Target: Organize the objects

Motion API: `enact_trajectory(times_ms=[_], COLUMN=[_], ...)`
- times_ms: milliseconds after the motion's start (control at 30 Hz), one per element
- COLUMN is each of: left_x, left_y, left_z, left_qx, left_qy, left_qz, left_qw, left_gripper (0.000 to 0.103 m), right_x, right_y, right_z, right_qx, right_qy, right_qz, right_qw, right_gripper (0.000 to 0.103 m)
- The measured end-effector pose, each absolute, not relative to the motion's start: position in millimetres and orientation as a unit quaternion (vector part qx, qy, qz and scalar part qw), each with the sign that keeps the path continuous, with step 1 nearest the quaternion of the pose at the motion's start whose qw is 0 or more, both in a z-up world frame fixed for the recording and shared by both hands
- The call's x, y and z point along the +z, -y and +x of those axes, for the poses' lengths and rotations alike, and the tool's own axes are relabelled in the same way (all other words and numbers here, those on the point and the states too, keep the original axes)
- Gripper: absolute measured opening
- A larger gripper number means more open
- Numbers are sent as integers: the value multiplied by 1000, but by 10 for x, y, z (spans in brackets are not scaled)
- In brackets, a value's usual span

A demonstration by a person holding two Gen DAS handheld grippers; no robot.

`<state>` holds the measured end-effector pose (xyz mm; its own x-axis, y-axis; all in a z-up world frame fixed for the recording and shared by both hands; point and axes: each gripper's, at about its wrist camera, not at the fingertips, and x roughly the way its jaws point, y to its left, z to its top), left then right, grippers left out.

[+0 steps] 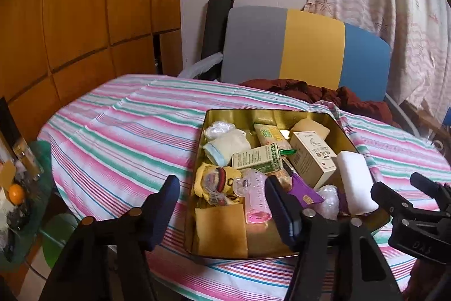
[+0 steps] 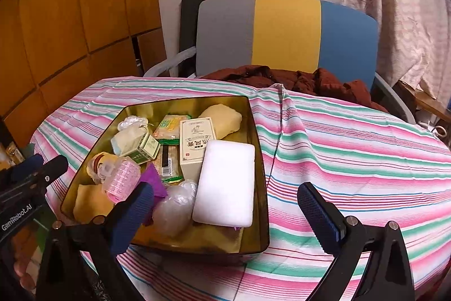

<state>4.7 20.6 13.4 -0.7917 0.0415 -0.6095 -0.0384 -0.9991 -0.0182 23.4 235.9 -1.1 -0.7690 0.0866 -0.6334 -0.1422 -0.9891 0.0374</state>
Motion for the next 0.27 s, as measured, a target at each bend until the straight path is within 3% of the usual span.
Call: enact_trajectory(times_ms=[267], left_x=[149], left_y=[-236], left_z=[49], left_qx=[946], left_qy=[1], left_qz=[-321], left_qw=[38], left_gripper=[54], right_x=[-46], right_y=[-2284], right_z=[204], right_qx=[939], right_qy=[-35], right_qz=[-338], right_qw=[52], right_gripper=[103])
